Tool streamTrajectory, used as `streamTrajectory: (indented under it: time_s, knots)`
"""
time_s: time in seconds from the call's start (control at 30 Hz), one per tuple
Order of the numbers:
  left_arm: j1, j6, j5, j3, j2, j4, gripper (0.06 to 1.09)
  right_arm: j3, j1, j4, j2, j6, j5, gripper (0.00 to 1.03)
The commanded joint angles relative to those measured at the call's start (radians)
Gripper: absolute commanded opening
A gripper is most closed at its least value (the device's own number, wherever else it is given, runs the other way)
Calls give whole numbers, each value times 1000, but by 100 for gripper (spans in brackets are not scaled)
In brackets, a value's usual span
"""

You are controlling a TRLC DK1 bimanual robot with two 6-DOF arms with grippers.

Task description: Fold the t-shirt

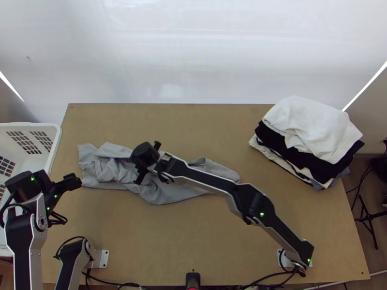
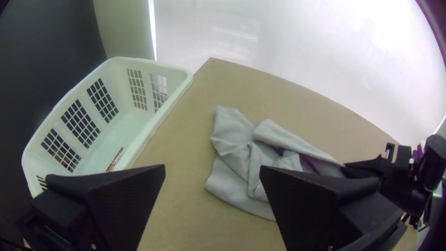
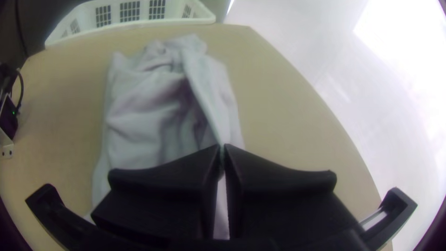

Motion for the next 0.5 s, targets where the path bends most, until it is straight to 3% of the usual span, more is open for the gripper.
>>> streamTrajectory:
  time_s: [0.0,0.17,0.47]
  knots:
    - [-13,-3,18,3,20,5,104,-69,-33,-37,-197,130,73,3]
    - [-50,-17,19,6,29,2,104,-250,-87,-37,-447,201,100,3]
    - [-105,-57,21,-6,46,8,104,-580,-238,-23,-736,216,180,3]
